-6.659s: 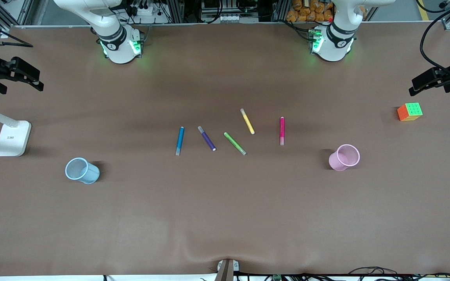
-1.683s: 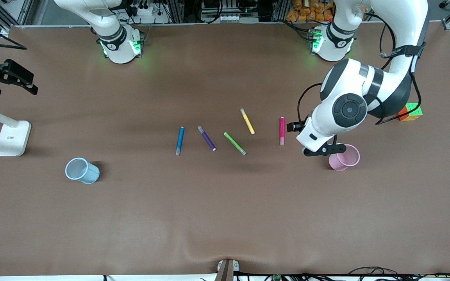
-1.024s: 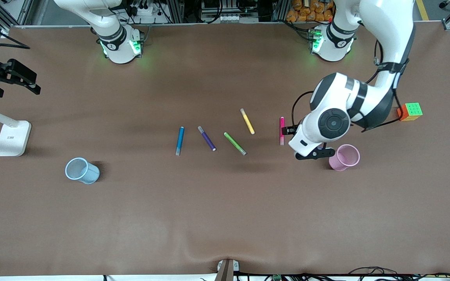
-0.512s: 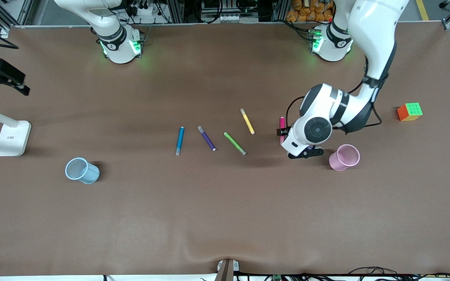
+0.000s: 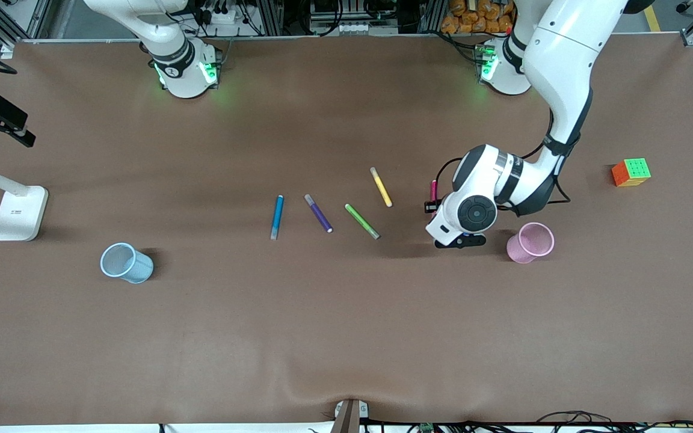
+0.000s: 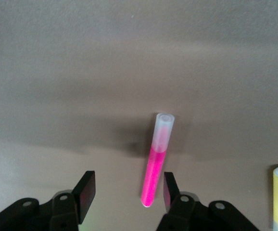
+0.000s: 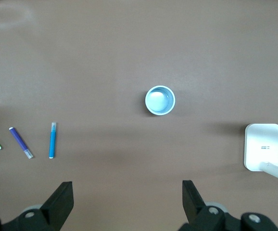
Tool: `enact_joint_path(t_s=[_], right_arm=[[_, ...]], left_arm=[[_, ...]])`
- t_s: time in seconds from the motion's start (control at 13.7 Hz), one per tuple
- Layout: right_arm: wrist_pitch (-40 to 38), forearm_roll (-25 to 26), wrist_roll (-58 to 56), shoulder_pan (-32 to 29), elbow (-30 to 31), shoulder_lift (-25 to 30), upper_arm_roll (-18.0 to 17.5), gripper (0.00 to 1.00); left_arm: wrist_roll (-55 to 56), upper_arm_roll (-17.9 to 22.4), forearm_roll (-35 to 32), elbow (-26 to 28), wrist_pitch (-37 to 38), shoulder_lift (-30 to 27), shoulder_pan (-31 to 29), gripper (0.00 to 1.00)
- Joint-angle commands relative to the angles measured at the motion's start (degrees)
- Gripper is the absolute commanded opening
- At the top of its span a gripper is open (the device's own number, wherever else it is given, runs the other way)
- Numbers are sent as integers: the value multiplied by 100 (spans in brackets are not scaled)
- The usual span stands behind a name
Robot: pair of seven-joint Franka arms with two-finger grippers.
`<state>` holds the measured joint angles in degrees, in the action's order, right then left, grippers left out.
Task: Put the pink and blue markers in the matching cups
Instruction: 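Lower the left gripper and grasp the pink marker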
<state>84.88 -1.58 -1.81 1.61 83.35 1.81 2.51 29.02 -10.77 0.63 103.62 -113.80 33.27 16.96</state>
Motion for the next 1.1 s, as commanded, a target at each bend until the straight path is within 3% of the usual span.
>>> enact_joint_path(t_s=[0.0, 0.44, 1.02], right_arm=[[-120, -35, 5, 321, -99, -189, -22, 100], [-68, 360, 32, 981, -99, -514, -22, 100], [512, 264, 32, 965, -240, -1288, 4, 100]], left_arm=[[-315, -4, -72, -246, -115, 276, 53, 61], [-458, -56, 77, -229, -256, 391, 44, 56], [-493, -56, 201, -246, -274, 488, 44, 48]])
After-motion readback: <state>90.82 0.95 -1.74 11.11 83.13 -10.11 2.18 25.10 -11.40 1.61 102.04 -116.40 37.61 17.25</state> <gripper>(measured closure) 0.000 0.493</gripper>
